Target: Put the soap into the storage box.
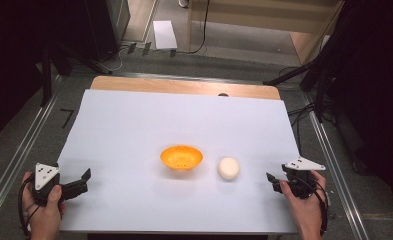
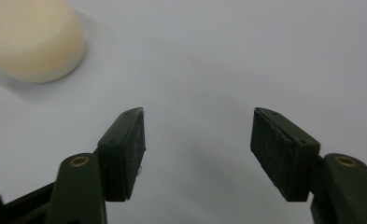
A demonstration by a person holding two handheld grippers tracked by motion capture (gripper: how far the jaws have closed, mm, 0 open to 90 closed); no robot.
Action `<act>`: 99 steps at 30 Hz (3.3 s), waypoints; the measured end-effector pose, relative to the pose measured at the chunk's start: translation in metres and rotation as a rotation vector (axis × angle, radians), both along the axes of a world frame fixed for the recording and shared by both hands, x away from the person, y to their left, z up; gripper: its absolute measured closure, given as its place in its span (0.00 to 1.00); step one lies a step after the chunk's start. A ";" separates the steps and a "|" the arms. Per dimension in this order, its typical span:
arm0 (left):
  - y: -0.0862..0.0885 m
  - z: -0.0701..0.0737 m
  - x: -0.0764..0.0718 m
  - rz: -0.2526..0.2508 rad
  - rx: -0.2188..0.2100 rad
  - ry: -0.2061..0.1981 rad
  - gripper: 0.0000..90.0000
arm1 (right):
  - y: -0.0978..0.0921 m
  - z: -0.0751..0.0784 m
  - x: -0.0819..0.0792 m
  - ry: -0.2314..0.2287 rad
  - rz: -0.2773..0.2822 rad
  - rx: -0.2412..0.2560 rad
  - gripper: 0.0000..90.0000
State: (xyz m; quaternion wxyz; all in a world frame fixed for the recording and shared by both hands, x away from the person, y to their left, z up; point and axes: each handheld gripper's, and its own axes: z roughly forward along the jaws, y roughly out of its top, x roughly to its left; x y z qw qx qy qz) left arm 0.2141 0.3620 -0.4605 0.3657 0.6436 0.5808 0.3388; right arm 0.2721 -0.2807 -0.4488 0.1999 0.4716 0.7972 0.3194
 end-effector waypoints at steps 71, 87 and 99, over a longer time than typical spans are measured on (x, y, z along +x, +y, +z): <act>0.001 0.000 0.001 -0.013 -0.001 0.008 0.00 | 0.104 0.000 0.047 0.212 0.366 -0.002 0.25; 0.000 0.000 0.001 -0.007 -0.002 0.007 0.00 | 0.117 -0.006 0.054 0.224 0.377 -0.047 0.27; 0.000 0.000 0.001 -0.003 0.000 0.009 0.00 | 0.123 -0.008 0.060 0.251 0.382 -0.055 0.27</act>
